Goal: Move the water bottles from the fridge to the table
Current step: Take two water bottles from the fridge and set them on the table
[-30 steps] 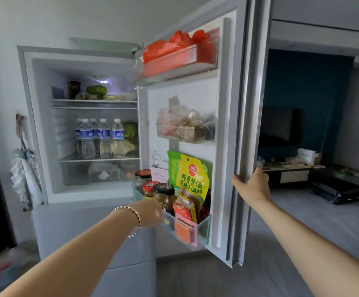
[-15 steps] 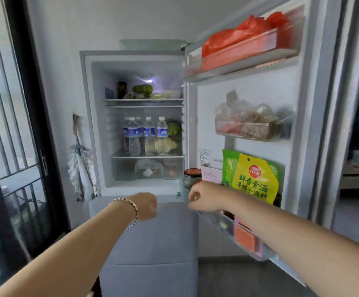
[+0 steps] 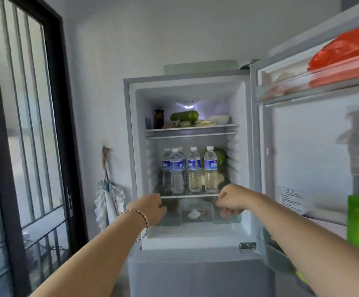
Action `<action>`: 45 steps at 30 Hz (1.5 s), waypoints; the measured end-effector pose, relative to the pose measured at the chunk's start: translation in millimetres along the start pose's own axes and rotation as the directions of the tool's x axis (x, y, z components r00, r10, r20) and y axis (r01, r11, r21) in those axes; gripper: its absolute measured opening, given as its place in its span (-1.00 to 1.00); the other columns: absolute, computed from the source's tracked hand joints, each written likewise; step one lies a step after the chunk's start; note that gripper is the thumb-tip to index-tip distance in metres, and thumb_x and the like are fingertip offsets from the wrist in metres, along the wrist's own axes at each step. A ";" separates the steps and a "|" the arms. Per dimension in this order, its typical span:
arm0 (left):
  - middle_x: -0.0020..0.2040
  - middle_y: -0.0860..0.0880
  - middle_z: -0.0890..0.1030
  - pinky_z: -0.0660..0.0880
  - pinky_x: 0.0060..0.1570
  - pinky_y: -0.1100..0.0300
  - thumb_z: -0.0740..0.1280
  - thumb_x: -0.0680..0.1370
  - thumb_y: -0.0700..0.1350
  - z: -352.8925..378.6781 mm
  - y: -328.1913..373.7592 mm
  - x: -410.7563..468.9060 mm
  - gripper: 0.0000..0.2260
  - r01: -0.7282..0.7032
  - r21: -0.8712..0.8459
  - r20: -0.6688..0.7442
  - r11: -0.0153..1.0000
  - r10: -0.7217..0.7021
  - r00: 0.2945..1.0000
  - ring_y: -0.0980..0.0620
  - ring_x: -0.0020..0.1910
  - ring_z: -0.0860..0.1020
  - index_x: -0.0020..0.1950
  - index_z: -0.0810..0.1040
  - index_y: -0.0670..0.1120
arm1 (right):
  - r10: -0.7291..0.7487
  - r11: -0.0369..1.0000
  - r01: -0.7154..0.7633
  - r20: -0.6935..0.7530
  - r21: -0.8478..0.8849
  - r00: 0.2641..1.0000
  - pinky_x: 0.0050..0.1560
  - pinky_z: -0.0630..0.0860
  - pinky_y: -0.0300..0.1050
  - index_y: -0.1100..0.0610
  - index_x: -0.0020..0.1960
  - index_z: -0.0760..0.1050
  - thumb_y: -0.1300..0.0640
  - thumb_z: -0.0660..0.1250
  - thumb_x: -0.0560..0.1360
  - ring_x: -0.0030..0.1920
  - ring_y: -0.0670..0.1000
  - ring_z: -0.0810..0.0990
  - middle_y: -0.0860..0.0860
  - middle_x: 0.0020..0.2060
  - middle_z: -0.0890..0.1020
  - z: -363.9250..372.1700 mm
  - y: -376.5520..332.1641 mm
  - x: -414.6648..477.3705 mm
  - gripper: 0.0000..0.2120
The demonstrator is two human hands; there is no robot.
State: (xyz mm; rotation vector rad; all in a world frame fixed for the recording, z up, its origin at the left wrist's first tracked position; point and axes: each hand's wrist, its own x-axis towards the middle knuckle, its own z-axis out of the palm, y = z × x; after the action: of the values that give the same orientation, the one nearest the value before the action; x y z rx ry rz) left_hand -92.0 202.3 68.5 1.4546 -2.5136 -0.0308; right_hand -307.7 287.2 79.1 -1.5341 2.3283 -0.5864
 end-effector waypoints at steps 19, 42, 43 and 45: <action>0.31 -0.15 0.45 0.50 0.11 -0.04 0.17 0.57 0.12 2.5 19.5 360.2 -0.53 0.065 -0.115 -0.369 0.991 -0.103 0.924 -0.19 0.20 0.52 0.38 0.28 -0.12 | -0.061 0.998 0.043 -0.442 -0.049 0.895 0.16 0.50 0.05 0.16 0.33 0.35 -0.20 0.30 0.44 0.18 0.16 0.54 0.13 0.23 0.55 -86.9 26.6 344.7 -0.39; -0.25 -0.04 0.57 0.42 -0.26 0.13 0.36 0.47 0.06 -10.4 4.9 315.2 -0.77 -0.319 -0.311 -0.500 0.895 0.131 0.856 -0.12 -0.23 0.53 -0.10 0.47 -0.09 | -0.295 0.938 0.136 -0.527 -0.319 0.797 -0.18 0.42 -0.09 0.12 -0.23 0.38 -0.14 0.34 0.41 -0.13 0.14 0.53 0.03 -0.21 0.50 -66.4 -16.1 272.0 -0.67; -0.27 -0.04 0.56 0.40 -0.28 0.15 0.36 0.47 0.06 -15.7 3.5 305.9 -0.77 -0.325 -0.301 -0.496 0.897 0.144 0.856 -0.11 -0.25 0.51 -0.13 0.46 -0.09 | -0.300 0.933 0.140 -0.505 -0.330 0.809 -0.20 0.41 -0.10 0.11 -0.27 0.36 -0.13 0.34 0.41 -0.15 0.13 0.50 0.03 -0.22 0.50 -65.8 -23.6 261.3 -0.67; -0.27 -0.07 0.59 0.39 -0.30 0.16 0.36 0.46 0.05 -23.0 -0.8 284.7 -0.77 -0.316 -0.268 -0.470 0.910 0.163 0.867 -0.11 -0.27 0.50 -0.17 0.44 -0.09 | -0.310 0.927 0.162 -0.443 -0.339 0.842 -0.24 0.40 -0.12 0.09 -0.31 0.34 -0.14 0.33 0.41 -0.18 0.12 0.50 0.02 -0.28 0.49 -62.4 -37.9 242.9 -0.66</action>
State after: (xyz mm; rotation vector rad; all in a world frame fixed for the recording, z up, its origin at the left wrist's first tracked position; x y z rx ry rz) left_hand -222.4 -39.8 145.6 0.8815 -2.1627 -0.0758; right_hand -400.3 61.2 147.5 -2.0331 2.7090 -0.8048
